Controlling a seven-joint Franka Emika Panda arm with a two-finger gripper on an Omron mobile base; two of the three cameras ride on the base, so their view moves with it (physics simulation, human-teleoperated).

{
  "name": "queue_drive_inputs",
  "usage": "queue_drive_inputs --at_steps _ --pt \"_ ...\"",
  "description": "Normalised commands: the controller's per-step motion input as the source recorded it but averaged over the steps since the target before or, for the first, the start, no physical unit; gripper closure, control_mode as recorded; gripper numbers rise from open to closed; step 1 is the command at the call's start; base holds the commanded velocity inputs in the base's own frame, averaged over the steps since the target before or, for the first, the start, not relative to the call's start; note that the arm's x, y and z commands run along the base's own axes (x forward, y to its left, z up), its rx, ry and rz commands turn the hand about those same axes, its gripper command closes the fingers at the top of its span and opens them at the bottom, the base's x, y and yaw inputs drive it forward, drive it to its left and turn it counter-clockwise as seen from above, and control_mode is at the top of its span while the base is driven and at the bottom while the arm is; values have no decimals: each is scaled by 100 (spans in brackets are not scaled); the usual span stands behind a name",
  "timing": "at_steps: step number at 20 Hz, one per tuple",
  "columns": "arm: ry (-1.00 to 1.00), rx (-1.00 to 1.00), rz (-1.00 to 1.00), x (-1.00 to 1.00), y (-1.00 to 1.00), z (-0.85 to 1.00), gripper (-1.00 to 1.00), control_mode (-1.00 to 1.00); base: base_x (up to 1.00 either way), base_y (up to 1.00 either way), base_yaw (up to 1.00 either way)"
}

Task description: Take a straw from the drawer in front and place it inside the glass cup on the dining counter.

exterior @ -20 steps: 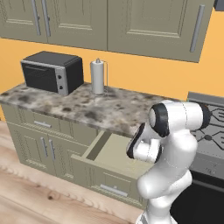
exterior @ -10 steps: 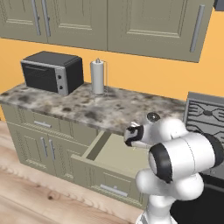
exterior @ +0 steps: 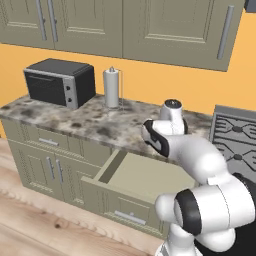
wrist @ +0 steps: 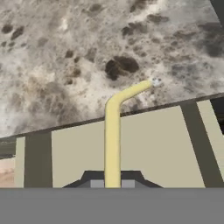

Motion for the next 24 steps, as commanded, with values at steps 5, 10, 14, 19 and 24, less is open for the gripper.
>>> queue_drive_inputs --at_steps 5,10,14,19,24 --pt "20 -2 8 -11 4 100 100 -100 0 0 0" --pt "4 -9 7 -71 7 94 100 -100 0 0 0" --pt "-18 -10 3 -100 1 29 100 -100 0 0 0" --pt "-23 -7 2 -69 0 3 100 -100 0 0 0" --pt "-8 -2 0 -7 3 0 100 -100 0 0 0"
